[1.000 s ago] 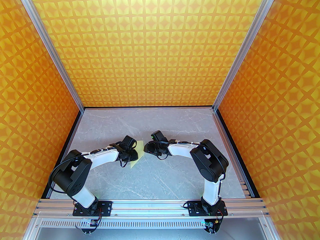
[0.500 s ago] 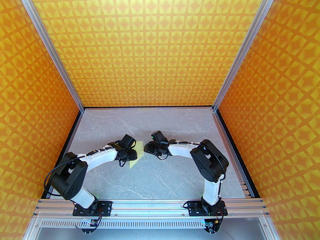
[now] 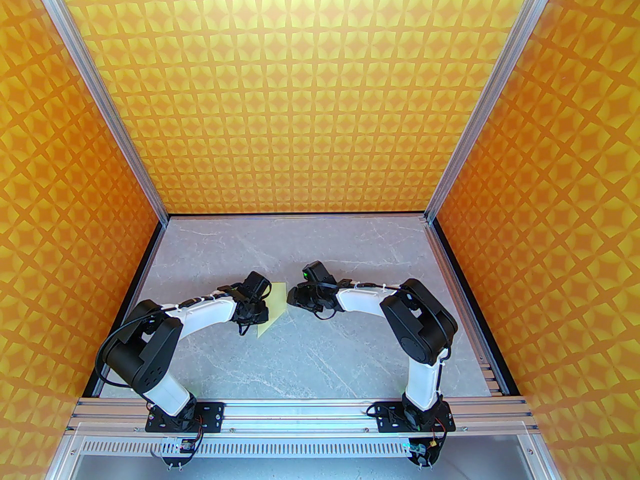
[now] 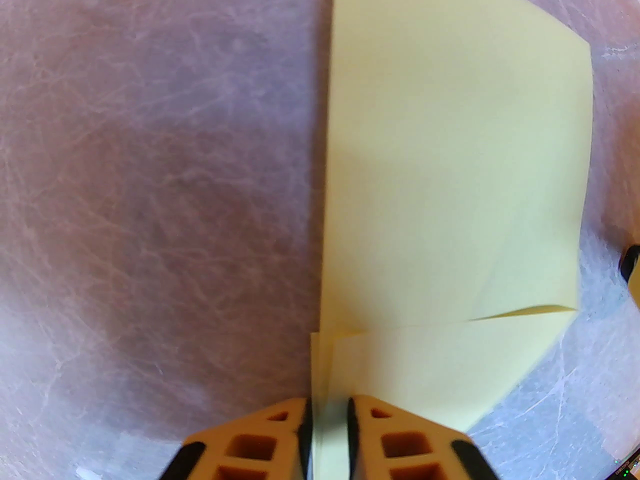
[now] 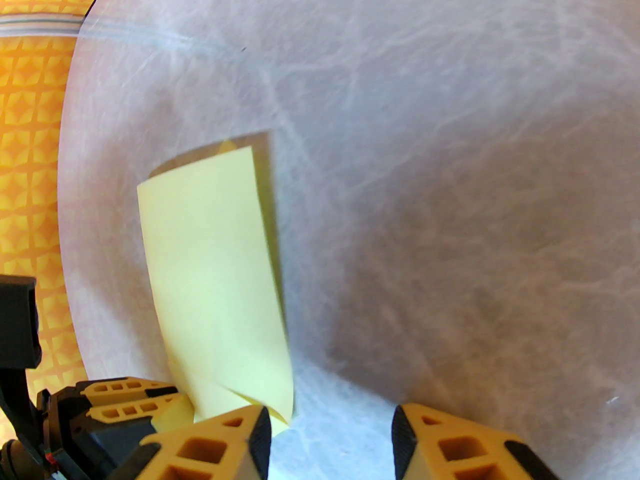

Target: Fold a paper plane with a square sheet of paper (fold left side to right side)

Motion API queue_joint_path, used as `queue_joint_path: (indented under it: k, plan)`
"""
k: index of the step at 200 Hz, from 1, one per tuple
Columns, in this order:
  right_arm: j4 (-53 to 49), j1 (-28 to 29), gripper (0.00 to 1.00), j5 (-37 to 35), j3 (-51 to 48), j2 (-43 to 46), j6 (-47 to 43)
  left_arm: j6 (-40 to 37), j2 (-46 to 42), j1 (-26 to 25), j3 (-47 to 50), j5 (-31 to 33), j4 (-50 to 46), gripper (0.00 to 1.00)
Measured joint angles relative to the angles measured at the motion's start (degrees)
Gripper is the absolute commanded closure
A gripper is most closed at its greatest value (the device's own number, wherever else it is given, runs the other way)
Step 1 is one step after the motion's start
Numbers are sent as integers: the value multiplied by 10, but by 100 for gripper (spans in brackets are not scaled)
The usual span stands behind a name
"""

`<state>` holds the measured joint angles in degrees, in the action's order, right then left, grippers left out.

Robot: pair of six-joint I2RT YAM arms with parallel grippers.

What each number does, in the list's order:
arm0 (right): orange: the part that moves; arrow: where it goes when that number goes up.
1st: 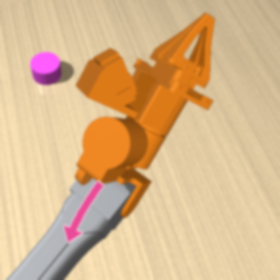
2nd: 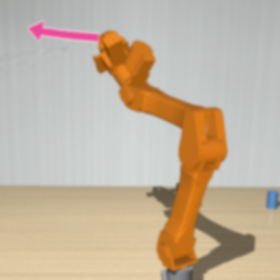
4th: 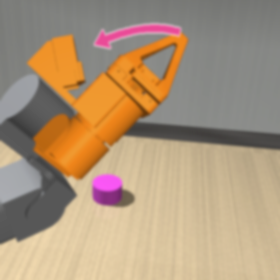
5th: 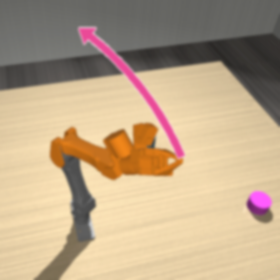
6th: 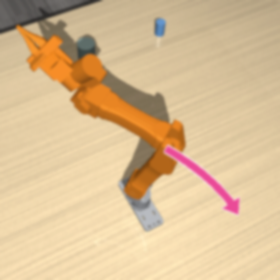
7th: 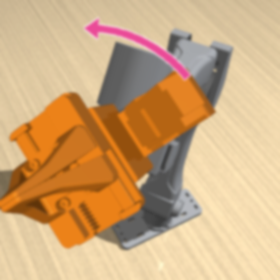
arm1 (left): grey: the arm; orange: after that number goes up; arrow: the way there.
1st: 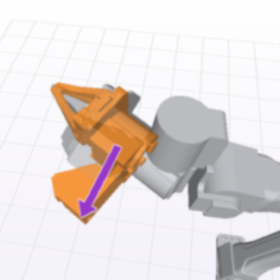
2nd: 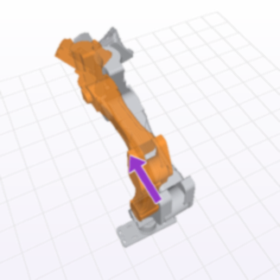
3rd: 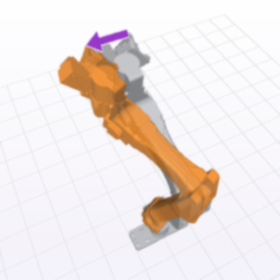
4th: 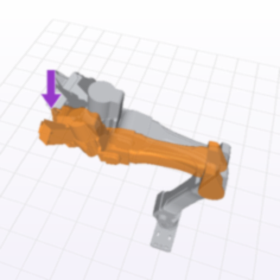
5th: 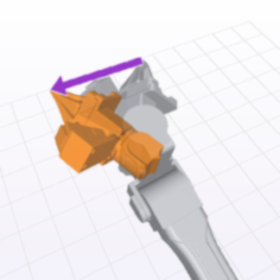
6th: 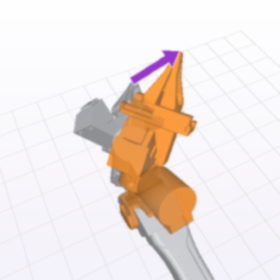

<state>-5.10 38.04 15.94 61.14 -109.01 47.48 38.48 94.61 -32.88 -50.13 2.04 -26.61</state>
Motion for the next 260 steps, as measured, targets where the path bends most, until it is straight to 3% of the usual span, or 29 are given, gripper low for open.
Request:
queue_joint_path:
  k: [72, 160, 184, 198, 226, 249, 260]
  plan:
    - [49, 23, 56, 37, 0, -10, 34, 5, -2, 0, 5, 2, 5, 84]
    - [127, 34, 64, 71, 0, -48, 107, 13, -3, 0, 5, 0, 7, 82]
    - [137, 39, 71, 73, 0, -54, 115, 18, -3, 0, 5, -1, 9, 81]
    - [139, 40, 83, 76, 0, -57, 117, 20, -4, 0, 6, -3, 10, 78]
    - [135, 40, 96, 75, 0, -59, 113, 24, -11, 0, 9, -12, 17, 69]
    - [121, 40, 100, 68, 0, -59, 105, 26, -30, -1, 19, -23, 20, 68]
    - [105, 40, 100, 63, 4, -58, 97, 29, -52, -1, 26, -26, 19, 72]
